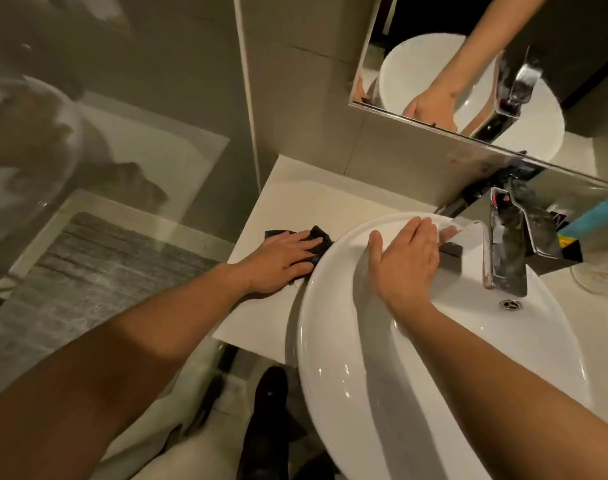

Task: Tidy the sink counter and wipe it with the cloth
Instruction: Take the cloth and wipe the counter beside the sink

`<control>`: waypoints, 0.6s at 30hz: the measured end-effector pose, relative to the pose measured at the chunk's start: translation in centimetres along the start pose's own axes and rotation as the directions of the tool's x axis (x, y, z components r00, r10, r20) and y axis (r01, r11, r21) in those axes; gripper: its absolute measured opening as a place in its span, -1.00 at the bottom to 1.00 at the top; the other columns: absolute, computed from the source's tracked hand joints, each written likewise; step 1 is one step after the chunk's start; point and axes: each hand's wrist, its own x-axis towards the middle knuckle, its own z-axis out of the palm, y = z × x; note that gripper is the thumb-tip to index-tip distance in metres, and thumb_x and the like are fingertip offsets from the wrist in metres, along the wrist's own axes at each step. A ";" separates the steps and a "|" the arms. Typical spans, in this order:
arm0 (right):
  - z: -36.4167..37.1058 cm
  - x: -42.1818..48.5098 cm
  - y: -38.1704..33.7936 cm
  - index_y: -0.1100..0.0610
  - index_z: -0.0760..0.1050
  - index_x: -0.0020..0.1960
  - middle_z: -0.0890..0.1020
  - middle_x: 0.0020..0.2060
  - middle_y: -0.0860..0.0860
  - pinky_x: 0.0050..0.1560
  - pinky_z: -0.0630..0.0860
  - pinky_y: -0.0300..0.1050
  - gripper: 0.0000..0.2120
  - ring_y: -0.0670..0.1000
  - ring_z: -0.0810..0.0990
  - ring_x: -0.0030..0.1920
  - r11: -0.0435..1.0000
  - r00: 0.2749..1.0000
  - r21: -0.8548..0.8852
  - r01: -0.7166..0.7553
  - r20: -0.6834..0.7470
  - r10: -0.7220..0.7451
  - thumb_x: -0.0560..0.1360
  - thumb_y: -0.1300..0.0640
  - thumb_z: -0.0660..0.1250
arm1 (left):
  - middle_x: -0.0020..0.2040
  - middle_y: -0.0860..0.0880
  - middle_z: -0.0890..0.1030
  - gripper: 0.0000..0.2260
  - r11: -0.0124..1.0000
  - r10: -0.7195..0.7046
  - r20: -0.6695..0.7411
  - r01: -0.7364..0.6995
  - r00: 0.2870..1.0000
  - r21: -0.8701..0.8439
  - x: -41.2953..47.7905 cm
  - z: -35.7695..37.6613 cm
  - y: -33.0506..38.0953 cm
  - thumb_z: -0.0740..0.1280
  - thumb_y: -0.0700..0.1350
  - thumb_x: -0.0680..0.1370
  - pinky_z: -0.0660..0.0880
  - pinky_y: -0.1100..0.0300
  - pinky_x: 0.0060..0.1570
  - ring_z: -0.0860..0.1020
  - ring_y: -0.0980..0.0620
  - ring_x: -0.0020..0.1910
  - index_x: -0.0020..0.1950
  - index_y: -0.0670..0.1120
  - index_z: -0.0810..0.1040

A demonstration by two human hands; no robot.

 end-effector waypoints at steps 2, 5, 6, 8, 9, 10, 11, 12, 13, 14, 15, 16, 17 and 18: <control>0.0 0.1 0.1 0.35 0.03 0.60 0.13 0.59 0.31 0.59 0.02 0.15 -0.19 0.26 0.06 0.61 1.000 1.000 0.015 0.005 0.000 -0.005 0.62 -0.25 0.03 | 0.60 0.16 0.20 -0.48 0.999 -0.042 -0.028 0.041 0.999 -0.012 -1.6 0.5 0.5 0.03 0.20 0.65 0.06 -0.07 0.58 0.03 0.11 0.62 0.59 0.09 0.23; 0.2 0.1 0.1 0.35 0.01 0.61 0.11 0.60 0.31 0.59 0.02 0.17 -0.18 0.26 0.04 0.62 0.999 1.000 0.036 0.002 0.004 -0.002 0.62 -0.26 0.01 | 0.59 0.13 0.22 -0.52 0.996 -0.088 -0.072 0.087 0.994 -0.019 -3.9 1.6 1.3 0.07 0.16 0.66 0.08 -0.09 0.57 0.05 0.09 0.62 0.57 0.08 0.28; 0.2 0.1 0.1 0.35 0.00 0.61 0.10 0.61 0.30 0.59 0.01 0.17 -0.17 0.26 0.03 0.62 0.999 1.000 0.043 0.001 0.006 -0.001 0.62 -0.27 0.00 | 0.59 0.12 0.24 -0.53 0.995 -0.099 -0.094 0.096 0.991 -0.026 -4.6 2.0 1.6 0.08 0.15 0.66 0.09 -0.09 0.56 0.07 0.08 0.61 0.56 0.08 0.31; 0.3 0.1 0.2 0.34 -0.02 0.61 0.07 0.61 0.30 0.59 -0.02 0.17 -0.16 0.25 0.01 0.62 0.999 1.000 0.046 0.000 0.011 0.000 0.61 -0.29 -0.04 | 0.58 0.09 0.26 -0.53 0.993 -0.114 -0.141 0.109 0.983 -0.043 -6.3 2.7 2.4 0.11 0.14 0.65 0.10 -0.08 0.56 0.10 0.05 0.61 0.54 0.07 0.36; 0.4 0.1 0.3 0.34 -0.03 0.61 0.06 0.61 0.29 0.59 -0.03 0.16 -0.15 0.25 0.00 0.63 0.999 1.000 0.044 0.000 0.017 -0.001 0.61 -0.29 -0.05 | 0.58 0.07 0.27 -0.55 0.993 -0.117 -0.166 0.111 0.979 -0.045 -7.2 3.2 2.8 0.14 0.13 0.64 0.11 -0.08 0.55 0.11 0.03 0.61 0.53 0.06 0.38; 0.4 0.2 0.4 0.34 -0.04 0.61 0.05 0.62 0.29 0.59 -0.05 0.15 -0.15 0.24 -0.02 0.63 0.999 1.000 0.044 -0.002 0.027 0.001 0.60 -0.30 -0.06 | 0.58 0.06 0.28 -0.56 0.993 -0.119 -0.188 0.113 0.975 -0.043 -7.9 3.6 3.1 0.18 0.11 0.64 0.12 -0.08 0.55 0.12 0.02 0.61 0.51 0.06 0.41; 0.4 0.4 0.4 0.34 -0.06 0.62 0.03 0.62 0.29 0.59 -0.08 0.14 -0.14 0.24 -0.04 0.63 0.999 0.999 0.048 -0.001 0.040 -0.001 0.60 -0.30 -0.06 | 0.58 0.04 0.29 -0.58 0.992 -0.126 -0.209 0.121 0.970 -0.038 -8.6 4.0 3.4 0.22 0.09 0.64 0.12 -0.08 0.55 0.13 0.01 0.61 0.50 0.06 0.42; 0.3 0.5 0.6 0.34 -0.08 0.62 0.00 0.62 0.29 0.59 -0.10 0.13 -0.14 0.23 -0.06 0.63 0.998 0.998 0.055 0.006 0.056 -0.009 0.60 -0.30 -0.06 | 0.58 0.04 0.28 -0.58 0.990 -0.142 -0.225 0.139 0.964 -0.033 -9.3 4.5 3.9 0.25 0.08 0.63 0.11 -0.07 0.55 0.13 0.00 0.61 0.49 0.06 0.43; 0.2 0.6 0.7 0.34 -0.09 0.62 -0.01 0.62 0.29 0.59 -0.13 0.13 -0.13 0.23 -0.08 0.63 0.998 0.997 0.063 0.014 0.072 -0.019 0.60 -0.30 -0.06 | 0.58 0.05 0.28 -0.58 0.986 -0.166 -0.236 0.162 0.958 -0.034 -9.9 4.9 4.4 0.27 0.07 0.63 0.10 -0.07 0.55 0.12 0.01 0.61 0.50 0.07 0.42; 0.2 0.8 0.8 0.34 -0.09 0.62 -0.02 0.62 0.30 0.59 -0.14 0.13 -0.13 0.24 -0.09 0.63 0.997 0.996 0.072 0.024 0.086 -0.030 0.60 -0.30 -0.04 | 0.59 0.05 0.27 -0.58 0.981 -0.192 -0.245 0.188 0.950 -0.041 -10.4 5.2 4.9 0.27 0.06 0.63 0.09 -0.06 0.55 0.12 0.01 0.61 0.50 0.07 0.42; 0.1 0.9 0.9 0.35 -0.09 0.62 -0.03 0.62 0.30 0.59 -0.15 0.12 -0.12 0.24 -0.10 0.63 0.996 0.995 0.078 0.033 0.096 -0.041 0.60 -0.30 -0.02 | 0.59 0.06 0.26 -0.59 0.976 -0.217 -0.255 0.211 0.942 -0.051 -10.8 5.6 5.5 0.27 0.05 0.63 0.09 -0.07 0.56 0.12 0.02 0.61 0.49 0.07 0.43; 0.1 1.0 1.0 0.35 -0.09 0.62 -0.03 0.62 0.31 0.59 -0.16 0.12 -0.12 0.24 -0.10 0.63 0.996 0.993 0.083 0.038 0.107 -0.047 0.60 -0.30 0.00 | 0.59 0.06 0.27 -0.60 0.971 -0.240 -0.265 0.232 0.934 -0.065 -11.2 5.9 6.0 0.27 0.04 0.63 0.09 -0.07 0.55 0.12 0.02 0.61 0.48 0.07 0.45; 0.0 1.0 1.1 0.34 -0.10 0.62 -0.04 0.62 0.30 0.59 -0.17 0.11 -0.11 0.23 -0.12 0.63 0.996 0.991 0.085 0.039 0.123 -0.049 0.60 -0.31 0.00 | 0.58 0.06 0.27 -0.62 0.965 -0.261 -0.276 0.250 0.925 -0.077 -11.6 6.2 6.5 0.28 0.03 0.64 0.10 -0.07 0.55 0.13 0.01 0.61 0.46 0.06 0.47; -0.1 1.1 1.2 0.34 -0.11 0.62 -0.06 0.62 0.30 0.59 -0.18 0.11 -0.11 0.22 -0.13 0.64 0.995 0.989 0.087 0.042 0.141 -0.054 0.60 -0.31 0.01 | 0.58 0.06 0.29 -0.63 0.960 -0.280 -0.291 0.265 0.915 -0.088 -12.0 6.5 7.0 0.28 0.02 0.64 0.11 -0.07 0.55 0.14 0.01 0.60 0.45 0.04 0.49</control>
